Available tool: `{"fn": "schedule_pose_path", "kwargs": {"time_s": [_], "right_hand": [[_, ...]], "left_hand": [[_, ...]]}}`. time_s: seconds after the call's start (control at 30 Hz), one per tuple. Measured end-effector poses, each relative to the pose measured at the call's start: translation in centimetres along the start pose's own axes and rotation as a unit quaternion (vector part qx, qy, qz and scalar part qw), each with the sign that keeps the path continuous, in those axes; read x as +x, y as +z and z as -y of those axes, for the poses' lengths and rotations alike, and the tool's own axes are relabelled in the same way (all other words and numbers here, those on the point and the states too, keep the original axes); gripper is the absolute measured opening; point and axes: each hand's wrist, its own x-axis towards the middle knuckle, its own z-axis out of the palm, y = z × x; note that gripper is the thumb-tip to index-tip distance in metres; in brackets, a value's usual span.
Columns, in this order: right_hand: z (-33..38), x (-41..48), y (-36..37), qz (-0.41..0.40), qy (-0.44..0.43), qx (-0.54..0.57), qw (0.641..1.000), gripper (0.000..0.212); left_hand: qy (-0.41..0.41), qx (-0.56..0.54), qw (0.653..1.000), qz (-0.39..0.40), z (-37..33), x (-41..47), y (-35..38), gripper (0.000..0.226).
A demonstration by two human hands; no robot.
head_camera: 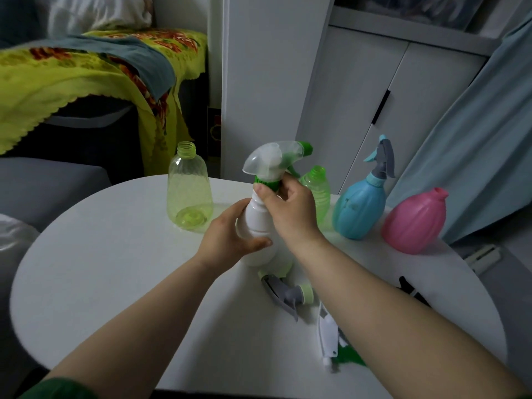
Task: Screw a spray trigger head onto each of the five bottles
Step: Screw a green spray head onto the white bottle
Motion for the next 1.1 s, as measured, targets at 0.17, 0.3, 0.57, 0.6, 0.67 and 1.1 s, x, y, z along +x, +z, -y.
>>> {"fn": "schedule_pose_path", "kwargs": {"time_s": [0.17, 0.3, 0.57, 0.6, 0.67, 1.1], "right_hand": [[0.6, 0.4, -0.6, 0.054, 0.037, 0.019, 0.998, 0.015], [0.5, 0.8, -2.1, 0.135, 0.064, 0.086, 0.985, 0.016], [0.5, 0.9, -2.2, 0.168, 0.051, 0.065, 0.982, 0.021], [0.5, 0.7, -1.9, 0.160, 0.044, 0.054, 0.985, 0.021], [0.9, 0.4, -1.5, 0.153, 0.035, 0.040, 0.987, 0.026], [-4.7, -0.9, -6.7, 0.057, 0.108, -0.203, 0.971, 0.025]], "left_hand": [[-0.012, -0.001, 1.000, 0.005, -0.6, -0.2, 0.0, 0.067], [-0.042, -0.007, 0.996, 0.078, -0.6, 0.2, -0.5, 0.073], [-0.054, -0.011, 0.992, 0.113, -0.4, 0.5, -1.3, 0.075], [-0.053, -0.011, 0.993, 0.107, -0.3, 0.4, -1.3, 0.075], [-0.053, -0.012, 0.994, 0.092, -0.1, 0.1, -1.3, 0.074], [-0.082, 0.022, 0.996, -0.041, 0.4, 1.3, -0.5, 0.074]]}}
